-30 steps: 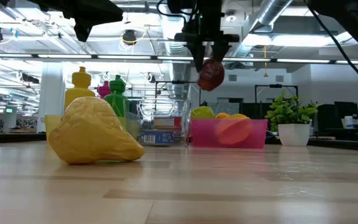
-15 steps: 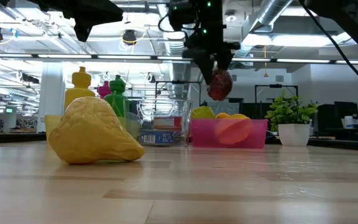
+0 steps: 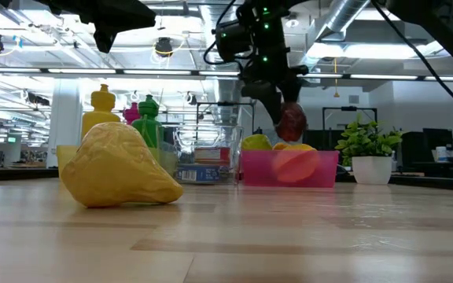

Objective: Pick & Place Food Item
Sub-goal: Put the right red apple into the pink bin, then put the yellow pear into the pink bin

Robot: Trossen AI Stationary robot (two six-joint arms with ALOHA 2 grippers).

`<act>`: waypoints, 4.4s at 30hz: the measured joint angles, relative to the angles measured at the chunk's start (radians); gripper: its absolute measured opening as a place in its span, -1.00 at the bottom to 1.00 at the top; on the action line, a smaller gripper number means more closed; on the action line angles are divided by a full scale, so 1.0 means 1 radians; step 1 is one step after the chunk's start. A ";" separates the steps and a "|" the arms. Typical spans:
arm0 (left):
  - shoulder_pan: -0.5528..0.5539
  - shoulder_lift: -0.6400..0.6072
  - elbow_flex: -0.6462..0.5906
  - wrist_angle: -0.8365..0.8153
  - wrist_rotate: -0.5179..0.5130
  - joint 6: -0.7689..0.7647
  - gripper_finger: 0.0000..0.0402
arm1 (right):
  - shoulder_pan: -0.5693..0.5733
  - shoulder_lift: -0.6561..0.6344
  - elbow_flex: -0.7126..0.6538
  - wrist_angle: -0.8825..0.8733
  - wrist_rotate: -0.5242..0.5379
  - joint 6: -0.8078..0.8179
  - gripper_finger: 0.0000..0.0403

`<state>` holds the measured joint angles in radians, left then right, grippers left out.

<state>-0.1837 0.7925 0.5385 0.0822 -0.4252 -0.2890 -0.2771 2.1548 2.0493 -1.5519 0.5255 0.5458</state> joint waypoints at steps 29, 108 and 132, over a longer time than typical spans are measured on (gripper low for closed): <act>0.000 0.000 0.000 0.000 0.000 0.000 -0.74 | -0.001 0.000 -0.017 0.097 -0.004 -0.026 0.53; 0.000 0.000 0.000 0.001 0.003 -0.007 -0.74 | 0.474 -0.020 0.300 0.015 -0.112 0.100 -0.96; 0.000 0.000 0.000 0.000 -0.002 -0.007 -0.74 | 0.345 -0.002 0.263 0.047 -0.048 -0.177 -0.91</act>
<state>-0.1837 0.7922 0.5385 0.0825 -0.4267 -0.2958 0.0678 2.1524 2.3120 -1.5049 0.4775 0.3687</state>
